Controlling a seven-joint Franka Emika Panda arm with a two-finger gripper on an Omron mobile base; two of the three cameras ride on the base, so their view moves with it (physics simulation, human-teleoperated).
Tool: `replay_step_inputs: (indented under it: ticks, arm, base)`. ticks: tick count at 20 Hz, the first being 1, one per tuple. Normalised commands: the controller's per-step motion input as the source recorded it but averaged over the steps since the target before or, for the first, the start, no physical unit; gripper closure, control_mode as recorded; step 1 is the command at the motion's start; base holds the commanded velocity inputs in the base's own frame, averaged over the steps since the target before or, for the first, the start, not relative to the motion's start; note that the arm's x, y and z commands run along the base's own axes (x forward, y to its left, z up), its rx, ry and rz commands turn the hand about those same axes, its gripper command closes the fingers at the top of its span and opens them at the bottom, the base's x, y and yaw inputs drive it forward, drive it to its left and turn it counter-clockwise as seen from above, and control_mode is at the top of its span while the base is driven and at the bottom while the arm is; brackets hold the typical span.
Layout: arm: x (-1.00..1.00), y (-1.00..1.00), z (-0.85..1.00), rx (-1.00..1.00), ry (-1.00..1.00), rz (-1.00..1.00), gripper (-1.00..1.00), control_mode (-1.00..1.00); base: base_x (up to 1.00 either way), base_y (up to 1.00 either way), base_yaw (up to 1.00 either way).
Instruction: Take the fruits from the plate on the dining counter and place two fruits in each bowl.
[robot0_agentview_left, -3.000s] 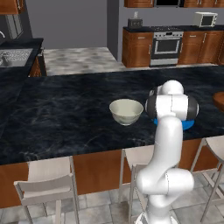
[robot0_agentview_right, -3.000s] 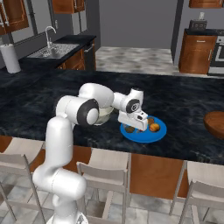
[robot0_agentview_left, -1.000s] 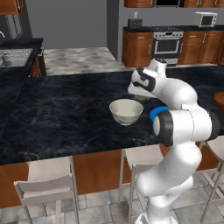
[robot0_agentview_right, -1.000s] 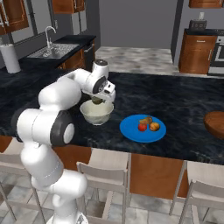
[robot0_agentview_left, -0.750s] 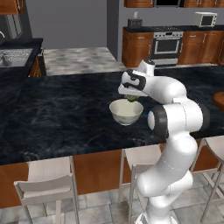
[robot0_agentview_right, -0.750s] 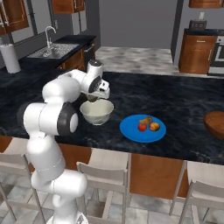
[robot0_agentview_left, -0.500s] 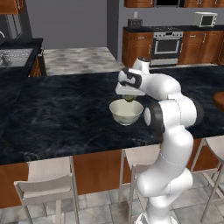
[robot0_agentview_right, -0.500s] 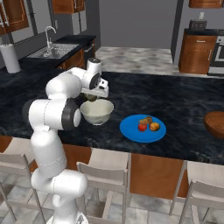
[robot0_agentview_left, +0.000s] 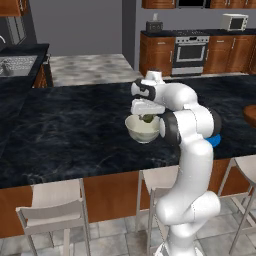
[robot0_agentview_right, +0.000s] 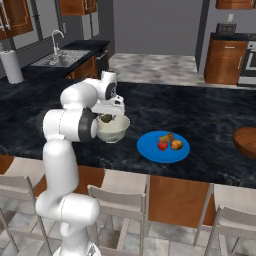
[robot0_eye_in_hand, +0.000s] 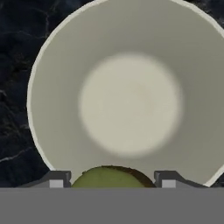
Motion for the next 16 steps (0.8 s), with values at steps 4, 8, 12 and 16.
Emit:
replay_step_inputs:
  ticks: [4,8,12,16]
  arm:
    - [0.00,0.04,-0.29,-0.01,0.02,0.09,1.00,-1.00]
    - [0.04,0.13,-0.29,0.00,0.00,0.07,1.00,-1.00]
    - [0.40,0.01,-0.26,0.00,0.00,0.08,1.00,-1.00]
    - [0.11,0.00,0.00,0.00,0.00,0.04,1.00,-1.00]
  base:
    - [0.00,0.00,0.00]
    - [0.00,0.00,0.00]
    - [0.00,0.00,0.00]
    - [0.00,0.00,0.00]
